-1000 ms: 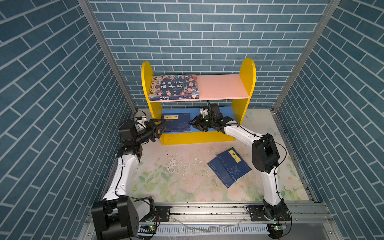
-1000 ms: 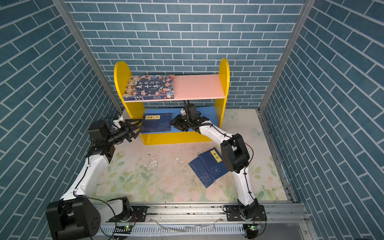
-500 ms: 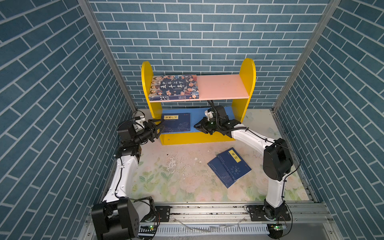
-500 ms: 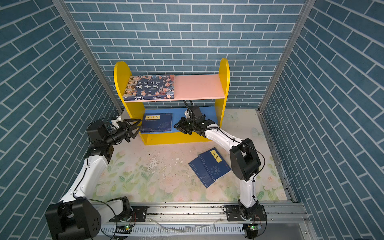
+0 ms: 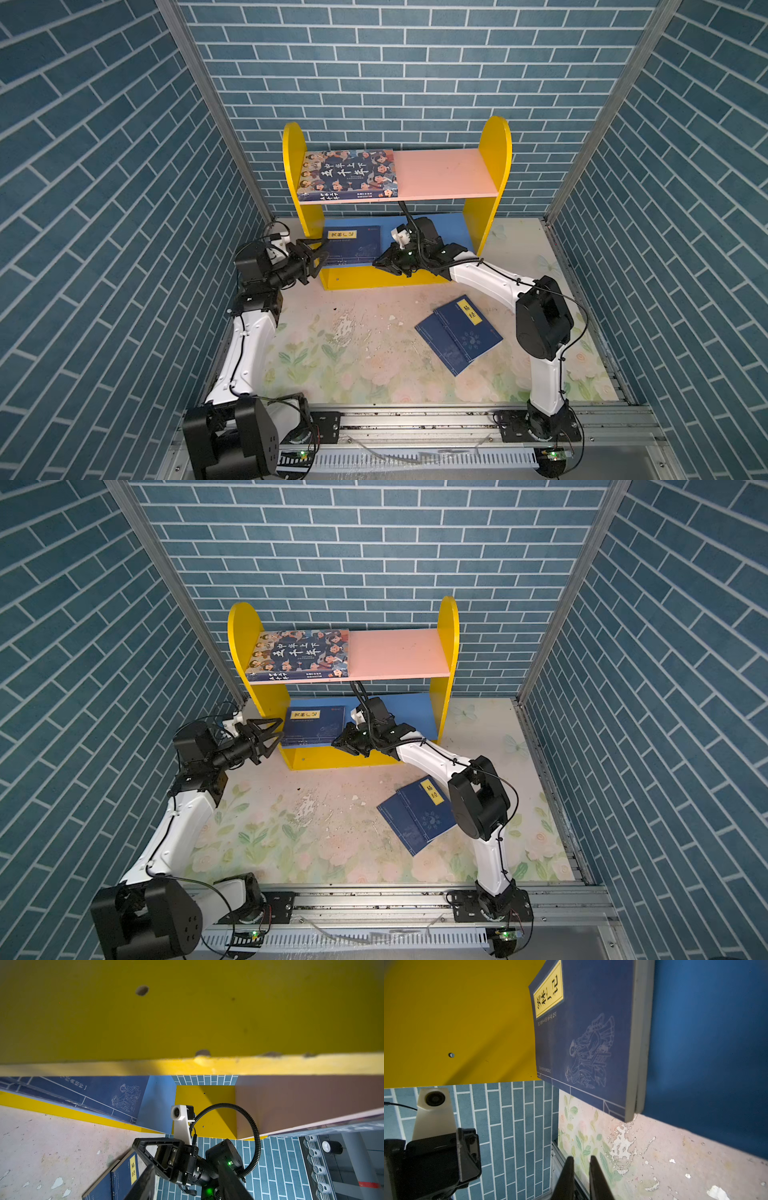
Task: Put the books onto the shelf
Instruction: 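Open the right gripper and slide it down off the shelved book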
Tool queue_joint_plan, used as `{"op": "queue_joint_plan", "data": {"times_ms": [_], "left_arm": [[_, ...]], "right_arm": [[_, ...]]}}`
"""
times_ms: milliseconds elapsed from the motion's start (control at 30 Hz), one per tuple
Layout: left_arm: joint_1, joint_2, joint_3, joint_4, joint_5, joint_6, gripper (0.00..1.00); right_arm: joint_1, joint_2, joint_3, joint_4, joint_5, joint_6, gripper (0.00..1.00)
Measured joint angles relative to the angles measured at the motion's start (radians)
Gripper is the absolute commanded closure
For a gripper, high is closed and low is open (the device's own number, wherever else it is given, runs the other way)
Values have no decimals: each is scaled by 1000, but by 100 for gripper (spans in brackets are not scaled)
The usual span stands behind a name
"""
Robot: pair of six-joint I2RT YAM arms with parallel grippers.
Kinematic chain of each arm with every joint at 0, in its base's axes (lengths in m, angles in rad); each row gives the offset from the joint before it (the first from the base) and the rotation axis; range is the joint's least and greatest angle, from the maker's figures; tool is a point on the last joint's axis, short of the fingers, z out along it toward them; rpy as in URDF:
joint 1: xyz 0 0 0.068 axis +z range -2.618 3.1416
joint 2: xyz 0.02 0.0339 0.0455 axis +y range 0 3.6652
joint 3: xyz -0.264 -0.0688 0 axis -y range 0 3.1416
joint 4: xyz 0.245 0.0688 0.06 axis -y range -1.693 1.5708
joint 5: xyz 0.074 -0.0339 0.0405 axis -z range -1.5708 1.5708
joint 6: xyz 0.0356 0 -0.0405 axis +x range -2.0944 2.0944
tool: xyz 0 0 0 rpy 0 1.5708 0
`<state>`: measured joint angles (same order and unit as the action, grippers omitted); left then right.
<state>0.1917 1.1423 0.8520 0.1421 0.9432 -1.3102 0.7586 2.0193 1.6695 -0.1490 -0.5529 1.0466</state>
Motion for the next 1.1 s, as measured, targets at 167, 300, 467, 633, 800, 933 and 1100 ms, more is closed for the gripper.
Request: {"op": "queue_joint_plan", "data": {"times_ms": [167,300,467,633,800,933,1100], "left_arm": [[0,0,0,-3,0,0,49],[0,0,0,-3,0,-1,49],[1,0,0,-3,0,-1,49],[2,0,0,-3,0,-2,48],[5,0,0,-2,0,-2,48],[5,0,0,-2,0,-2,48],[6,0,0,5,0,-11,48]], "right_arm": [[-2,50,55,-4,-5,-1,85],[-6,69,77,-6,-6,-1,86],[-14,80,88,-11,-6,-5,86],[-18,81,88,-16,-5,-5,86],[-16,80,88,-10,-11,-8,85],[-11,80,88,-11,-19,-15,86],[-2,80,88,-13,-33,-24,86]]}}
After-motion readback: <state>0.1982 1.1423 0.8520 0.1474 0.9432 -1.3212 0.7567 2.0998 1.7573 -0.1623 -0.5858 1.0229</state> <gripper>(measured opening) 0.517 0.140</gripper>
